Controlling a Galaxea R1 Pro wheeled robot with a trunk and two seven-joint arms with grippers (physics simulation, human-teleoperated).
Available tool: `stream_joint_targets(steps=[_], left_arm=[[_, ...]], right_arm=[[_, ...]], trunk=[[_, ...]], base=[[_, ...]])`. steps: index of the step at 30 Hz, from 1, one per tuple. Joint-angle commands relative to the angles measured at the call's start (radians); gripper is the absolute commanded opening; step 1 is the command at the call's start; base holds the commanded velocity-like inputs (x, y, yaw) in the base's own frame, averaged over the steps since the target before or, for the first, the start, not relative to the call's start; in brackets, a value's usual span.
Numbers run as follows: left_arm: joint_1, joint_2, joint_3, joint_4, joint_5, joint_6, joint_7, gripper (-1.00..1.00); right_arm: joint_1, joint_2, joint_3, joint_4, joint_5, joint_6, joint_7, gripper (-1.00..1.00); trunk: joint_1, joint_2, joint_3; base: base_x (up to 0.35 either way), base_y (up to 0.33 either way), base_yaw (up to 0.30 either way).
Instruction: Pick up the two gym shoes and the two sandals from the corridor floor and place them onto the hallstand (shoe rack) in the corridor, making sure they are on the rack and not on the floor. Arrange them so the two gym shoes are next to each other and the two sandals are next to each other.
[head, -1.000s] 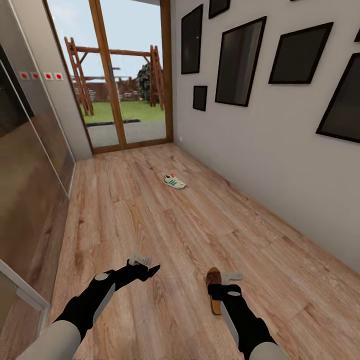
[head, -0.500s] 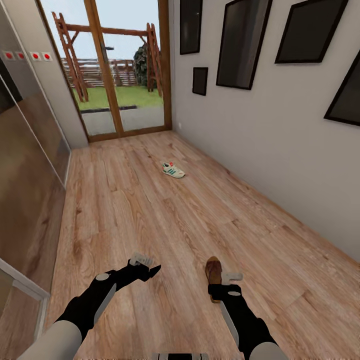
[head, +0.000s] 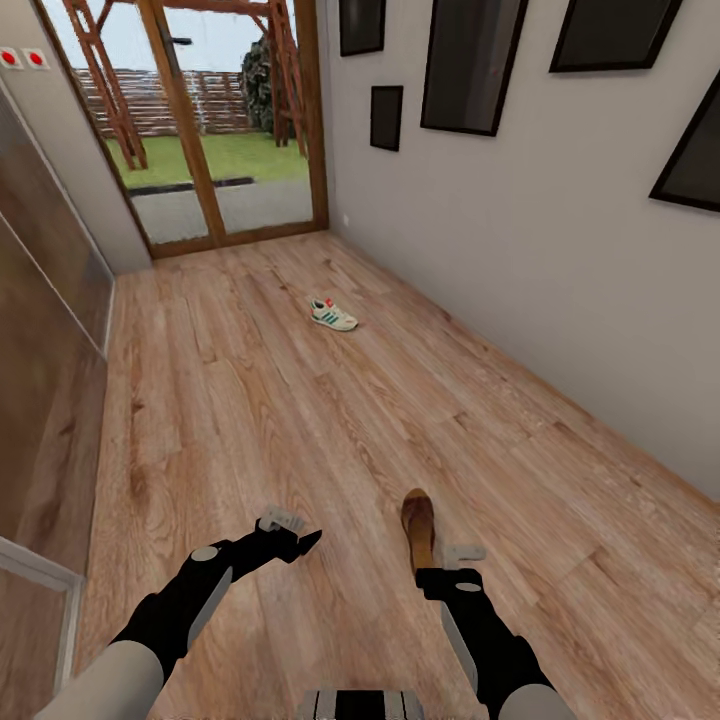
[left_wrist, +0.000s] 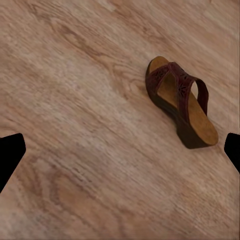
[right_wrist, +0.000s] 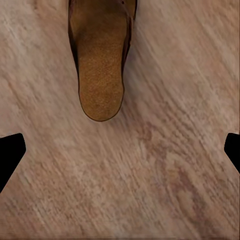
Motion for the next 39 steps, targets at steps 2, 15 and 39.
stream_joint_targets(steps=[2,15,39], left_arm=[[0.0,0.001,-0.003,-0.002,0.009,0.009,-0.001,1.0],[0.0,0.0,-0.004,-0.004,0.009,0.009,-0.001,1.0],[0.001,0.0,-0.004,-0.005,0.009,0.009,-0.001,1.0]], right_arm=[[0.0,0.001,-0.004,-0.002,0.011,0.007,0.002,1.0],[0.0,0.001,-0.002,0.0,0.011,0.007,0.002,1.0],[0.0,0.001,-0.002,0.0,0.012,0.002,0.0,1.0]], trunk=[[0.001,-0.001,-0.012],[0.005,-0.003,-0.071],[0.005,-0.003,-0.085]], base=[[0.0,0.0,-0.108],[0.0,0.0,-0.088],[0.078,0.0,-0.025]])
